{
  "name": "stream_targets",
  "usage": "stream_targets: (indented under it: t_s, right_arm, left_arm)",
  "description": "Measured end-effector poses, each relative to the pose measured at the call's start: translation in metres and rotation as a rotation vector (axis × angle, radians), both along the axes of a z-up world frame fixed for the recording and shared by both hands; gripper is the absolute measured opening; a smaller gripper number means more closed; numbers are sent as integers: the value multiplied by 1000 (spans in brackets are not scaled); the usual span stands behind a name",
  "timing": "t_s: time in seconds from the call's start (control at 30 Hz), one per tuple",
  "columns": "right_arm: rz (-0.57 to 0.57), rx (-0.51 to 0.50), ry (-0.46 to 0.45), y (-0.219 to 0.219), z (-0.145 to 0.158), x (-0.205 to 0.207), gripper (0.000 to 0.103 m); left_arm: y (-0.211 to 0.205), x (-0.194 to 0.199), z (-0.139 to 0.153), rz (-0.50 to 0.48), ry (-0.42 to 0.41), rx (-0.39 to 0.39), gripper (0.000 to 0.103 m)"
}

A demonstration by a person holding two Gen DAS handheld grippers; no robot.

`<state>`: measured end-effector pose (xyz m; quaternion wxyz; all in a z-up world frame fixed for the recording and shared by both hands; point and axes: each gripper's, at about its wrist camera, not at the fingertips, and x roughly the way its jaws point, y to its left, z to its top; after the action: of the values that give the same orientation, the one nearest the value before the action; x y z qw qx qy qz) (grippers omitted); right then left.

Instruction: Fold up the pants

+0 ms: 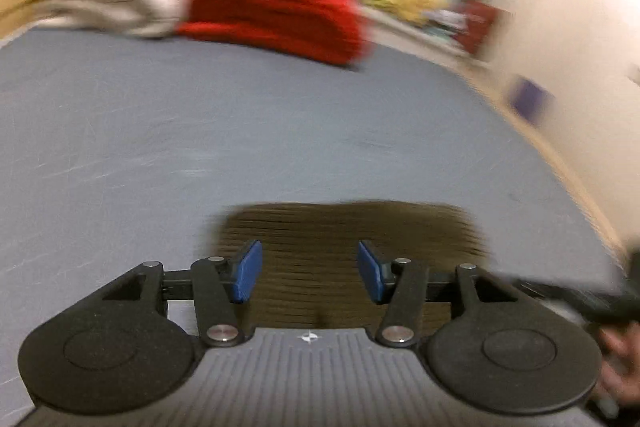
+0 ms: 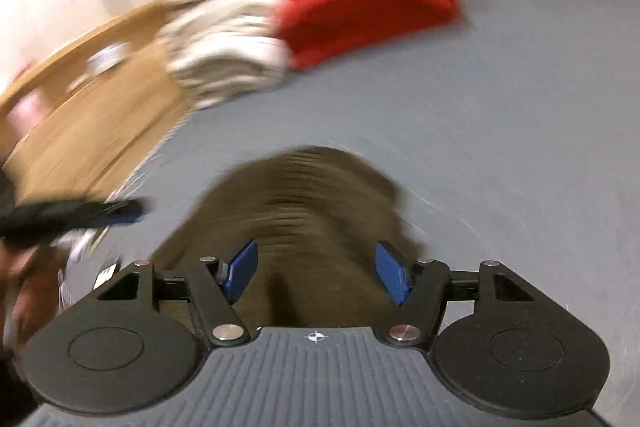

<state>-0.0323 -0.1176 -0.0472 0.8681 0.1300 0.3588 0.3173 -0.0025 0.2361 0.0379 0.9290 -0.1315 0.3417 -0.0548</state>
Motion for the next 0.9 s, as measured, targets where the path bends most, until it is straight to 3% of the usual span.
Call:
stream_targets:
  t_s: [0.07,0.13,0.27,0.4,0.47,0.6,0.73,0.9]
  right_arm:
    - [-34,94,176,-13,-21,35,80]
    - [-42,214,347,-20,-42,60,81]
    - [-11,325,527,-12,-73,83,84]
    - [-23,310,549,-5,-80,103,78]
    - [-47,296,576,-6,-80,112,73]
    - [-66,265,613,-13,-86,112,64]
    - [-2,217,671,-15,-78,124,58]
    - [57,140,628,-23,-63,123,53]
  left_arm:
    - [-34,5,-3,-131,-2,-14,57]
    - [-68,11,-14,-250,4,-10,57]
    - [-128,13,-34,-444,55,28,53]
    - [-178,1,-64,-599,166,179,51]
    - [-186,3,-77,-622,215,182,51]
    - [-199,-9,-84,-710,215,231,51]
    - [-208,-10,-88,-739,212,250,51]
    - [-209,-10,-99,-795,194,297,51]
